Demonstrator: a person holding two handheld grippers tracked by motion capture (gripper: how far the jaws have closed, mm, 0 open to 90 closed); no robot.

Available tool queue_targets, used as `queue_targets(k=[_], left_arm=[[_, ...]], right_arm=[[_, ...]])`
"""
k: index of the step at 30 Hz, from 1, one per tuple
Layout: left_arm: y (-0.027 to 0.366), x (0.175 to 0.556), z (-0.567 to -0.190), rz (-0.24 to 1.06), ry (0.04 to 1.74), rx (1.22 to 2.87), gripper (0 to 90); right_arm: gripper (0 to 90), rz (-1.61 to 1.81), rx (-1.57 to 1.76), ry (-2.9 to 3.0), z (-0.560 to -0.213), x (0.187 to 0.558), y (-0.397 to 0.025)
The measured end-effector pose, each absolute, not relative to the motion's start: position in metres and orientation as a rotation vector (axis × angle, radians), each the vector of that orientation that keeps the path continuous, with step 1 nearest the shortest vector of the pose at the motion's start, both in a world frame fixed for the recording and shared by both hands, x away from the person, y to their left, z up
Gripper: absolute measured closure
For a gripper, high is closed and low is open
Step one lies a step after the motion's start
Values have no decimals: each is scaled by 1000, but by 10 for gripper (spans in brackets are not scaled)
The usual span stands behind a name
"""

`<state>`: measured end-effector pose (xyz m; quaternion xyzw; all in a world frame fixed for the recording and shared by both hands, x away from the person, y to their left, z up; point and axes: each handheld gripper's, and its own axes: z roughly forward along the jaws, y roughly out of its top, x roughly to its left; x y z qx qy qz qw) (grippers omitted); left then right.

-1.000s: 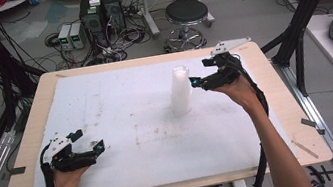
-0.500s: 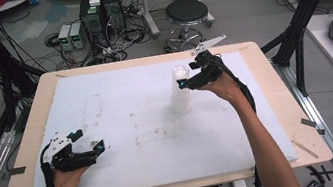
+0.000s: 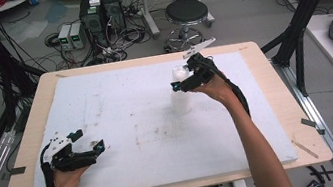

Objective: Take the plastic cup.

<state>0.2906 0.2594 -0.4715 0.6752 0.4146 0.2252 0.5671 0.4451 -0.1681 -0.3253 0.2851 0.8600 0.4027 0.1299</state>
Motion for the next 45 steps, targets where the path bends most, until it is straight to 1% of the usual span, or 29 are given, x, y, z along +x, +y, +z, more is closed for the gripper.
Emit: queue_targets(k=[3, 4, 9, 13, 16, 17, 19, 20, 21, 24, 45], left_arm=[[259, 291, -471, 529, 971, 1592, 26], [259, 291, -471, 528, 971, 1592, 26], [260, 291, -471, 528, 969, 1593, 26], [259, 291, -471, 525, 972, 1593, 26], [259, 291, -471, 526, 973, 1595, 26], [259, 292, -471, 525, 973, 1595, 26], [259, 291, -471, 524, 976, 1594, 26], [259, 291, -471, 524, 977, 1593, 26], [259, 291, -471, 524, 977, 1593, 26], [260, 292, -471, 521, 977, 1594, 26], [259, 291, -471, 523, 976, 1593, 26]], right_arm=[[135, 1175, 835, 2500, -327, 447, -166], [158, 1174, 839, 2496, -327, 447, -164], [162, 1148, 840, 2503, -329, 449, -163], [211, 1153, 851, 2497, -329, 449, -164], [223, 1147, 839, 2499, -330, 450, -164], [275, 1152, 838, 2506, -330, 449, -164], [282, 1149, 833, 2502, -330, 449, -164], [316, 1154, 824, 2499, -329, 450, -164], [316, 1154, 824, 2499, -329, 450, -164], [355, 1149, 813, 2506, -329, 449, -163], [378, 1136, 829, 2500, -323, 447, -162]])
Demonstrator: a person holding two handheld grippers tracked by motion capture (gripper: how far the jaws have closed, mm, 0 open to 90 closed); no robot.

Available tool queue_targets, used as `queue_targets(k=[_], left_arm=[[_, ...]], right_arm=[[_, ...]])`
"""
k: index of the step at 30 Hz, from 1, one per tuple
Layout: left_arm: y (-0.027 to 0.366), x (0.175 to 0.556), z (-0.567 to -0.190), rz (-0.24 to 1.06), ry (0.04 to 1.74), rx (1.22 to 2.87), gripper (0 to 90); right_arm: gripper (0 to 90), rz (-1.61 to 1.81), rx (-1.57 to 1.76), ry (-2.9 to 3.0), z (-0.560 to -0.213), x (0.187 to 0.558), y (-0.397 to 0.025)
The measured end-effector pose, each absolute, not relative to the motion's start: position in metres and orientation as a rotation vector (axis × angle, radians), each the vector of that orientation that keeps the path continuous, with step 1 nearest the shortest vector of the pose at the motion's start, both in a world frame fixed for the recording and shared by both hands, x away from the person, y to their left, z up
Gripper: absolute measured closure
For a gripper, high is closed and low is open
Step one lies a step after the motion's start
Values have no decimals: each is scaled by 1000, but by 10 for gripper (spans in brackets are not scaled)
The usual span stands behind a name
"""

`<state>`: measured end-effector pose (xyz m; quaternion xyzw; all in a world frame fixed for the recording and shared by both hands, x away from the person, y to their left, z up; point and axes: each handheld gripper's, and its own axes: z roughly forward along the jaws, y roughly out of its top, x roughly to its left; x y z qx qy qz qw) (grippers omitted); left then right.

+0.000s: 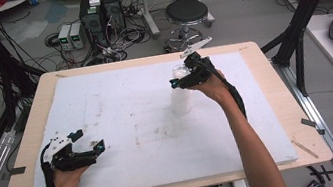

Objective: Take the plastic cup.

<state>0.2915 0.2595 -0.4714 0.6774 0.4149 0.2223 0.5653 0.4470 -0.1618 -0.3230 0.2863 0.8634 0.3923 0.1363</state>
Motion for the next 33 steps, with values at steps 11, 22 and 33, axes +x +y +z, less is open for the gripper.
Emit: queue_targets(k=[11, 22, 33], left_arm=[[260, 292, -471, 517, 976, 1595, 26], [260, 292, -471, 518, 975, 1596, 26], [261, 292, -472, 514, 984, 1581, 26]], right_arm=[[393, 1152, 824, 2485, -286, 443, -158], [406, 1198, 781, 2421, -236, 434, -159], [407, 1221, 754, 2399, -218, 427, -160]])
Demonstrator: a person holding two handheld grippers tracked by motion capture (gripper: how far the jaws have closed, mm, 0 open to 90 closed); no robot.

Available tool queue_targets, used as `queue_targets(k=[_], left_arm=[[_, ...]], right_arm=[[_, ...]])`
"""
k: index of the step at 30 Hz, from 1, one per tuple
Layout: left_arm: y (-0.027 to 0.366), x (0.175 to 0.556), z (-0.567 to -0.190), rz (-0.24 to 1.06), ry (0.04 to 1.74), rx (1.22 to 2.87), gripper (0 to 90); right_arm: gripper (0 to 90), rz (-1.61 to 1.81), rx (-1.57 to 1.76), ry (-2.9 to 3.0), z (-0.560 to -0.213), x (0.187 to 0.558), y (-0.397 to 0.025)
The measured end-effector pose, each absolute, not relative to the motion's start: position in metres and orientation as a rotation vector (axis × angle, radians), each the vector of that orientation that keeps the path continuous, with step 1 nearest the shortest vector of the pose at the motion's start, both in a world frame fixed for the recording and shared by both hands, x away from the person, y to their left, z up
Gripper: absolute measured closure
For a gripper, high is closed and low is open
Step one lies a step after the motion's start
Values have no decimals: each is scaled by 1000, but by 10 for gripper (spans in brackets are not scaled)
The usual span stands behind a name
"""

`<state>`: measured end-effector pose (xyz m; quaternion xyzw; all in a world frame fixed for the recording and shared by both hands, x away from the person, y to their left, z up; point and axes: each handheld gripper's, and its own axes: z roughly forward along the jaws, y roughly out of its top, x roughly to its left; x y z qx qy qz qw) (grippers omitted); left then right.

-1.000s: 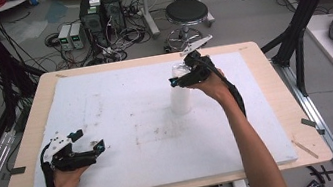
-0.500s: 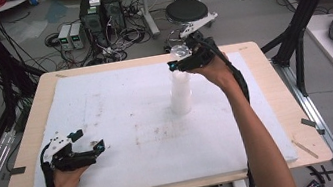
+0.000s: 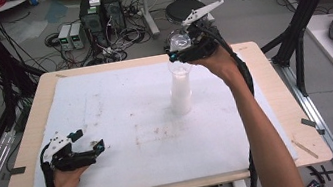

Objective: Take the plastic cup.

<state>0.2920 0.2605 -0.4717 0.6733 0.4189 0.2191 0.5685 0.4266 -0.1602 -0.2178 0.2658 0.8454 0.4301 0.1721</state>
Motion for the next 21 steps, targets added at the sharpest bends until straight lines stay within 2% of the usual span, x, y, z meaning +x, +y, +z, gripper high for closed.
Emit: queue_targets(k=[10, 21], left_arm=[[261, 292, -472, 508, 980, 1589, 26], [261, 290, -472, 517, 947, 1580, 26]], right_arm=[[407, 1322, 657, 2389, -212, 387, -166], [407, 1483, 583, 2345, -247, 334, -182]])
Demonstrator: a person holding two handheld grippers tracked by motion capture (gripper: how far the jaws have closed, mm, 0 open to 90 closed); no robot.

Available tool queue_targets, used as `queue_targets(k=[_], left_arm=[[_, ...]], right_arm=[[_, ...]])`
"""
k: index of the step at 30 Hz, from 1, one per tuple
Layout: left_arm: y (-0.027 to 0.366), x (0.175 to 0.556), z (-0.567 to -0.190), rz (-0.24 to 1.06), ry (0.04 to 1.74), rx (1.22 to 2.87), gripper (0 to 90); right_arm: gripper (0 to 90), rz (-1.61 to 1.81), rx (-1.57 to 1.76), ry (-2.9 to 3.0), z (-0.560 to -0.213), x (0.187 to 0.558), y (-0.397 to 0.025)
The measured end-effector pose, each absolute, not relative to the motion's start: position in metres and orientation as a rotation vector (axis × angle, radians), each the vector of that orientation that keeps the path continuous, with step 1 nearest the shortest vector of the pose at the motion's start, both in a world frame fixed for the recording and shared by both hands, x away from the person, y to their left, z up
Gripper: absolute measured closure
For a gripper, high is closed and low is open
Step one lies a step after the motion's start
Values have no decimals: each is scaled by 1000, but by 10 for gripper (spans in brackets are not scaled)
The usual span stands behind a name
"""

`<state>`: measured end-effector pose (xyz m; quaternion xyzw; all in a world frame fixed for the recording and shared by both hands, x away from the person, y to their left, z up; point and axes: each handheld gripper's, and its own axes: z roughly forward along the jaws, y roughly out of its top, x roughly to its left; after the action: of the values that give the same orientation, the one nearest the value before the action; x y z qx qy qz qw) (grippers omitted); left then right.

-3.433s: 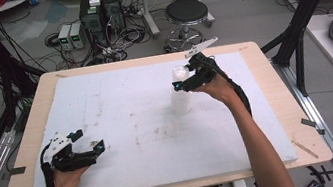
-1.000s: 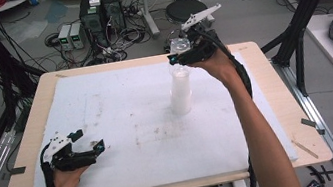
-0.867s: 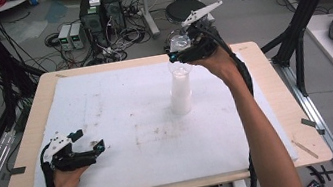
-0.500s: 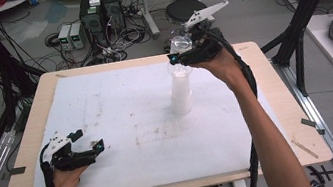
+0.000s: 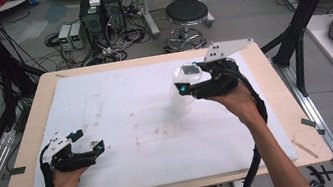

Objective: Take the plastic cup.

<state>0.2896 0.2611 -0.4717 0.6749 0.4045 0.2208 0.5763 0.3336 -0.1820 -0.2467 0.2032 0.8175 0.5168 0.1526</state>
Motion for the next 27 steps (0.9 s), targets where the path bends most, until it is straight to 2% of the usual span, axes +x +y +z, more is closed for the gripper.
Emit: queue_targets(k=[15, 27], left_arm=[[261, 290, -472, 513, 942, 1586, 26], [260, 290, -472, 520, 945, 1587, 26]], right_arm=[[408, 1587, 530, 2357, -315, 303, -163], [407, 1626, 550, 2371, -346, 303, -152]])
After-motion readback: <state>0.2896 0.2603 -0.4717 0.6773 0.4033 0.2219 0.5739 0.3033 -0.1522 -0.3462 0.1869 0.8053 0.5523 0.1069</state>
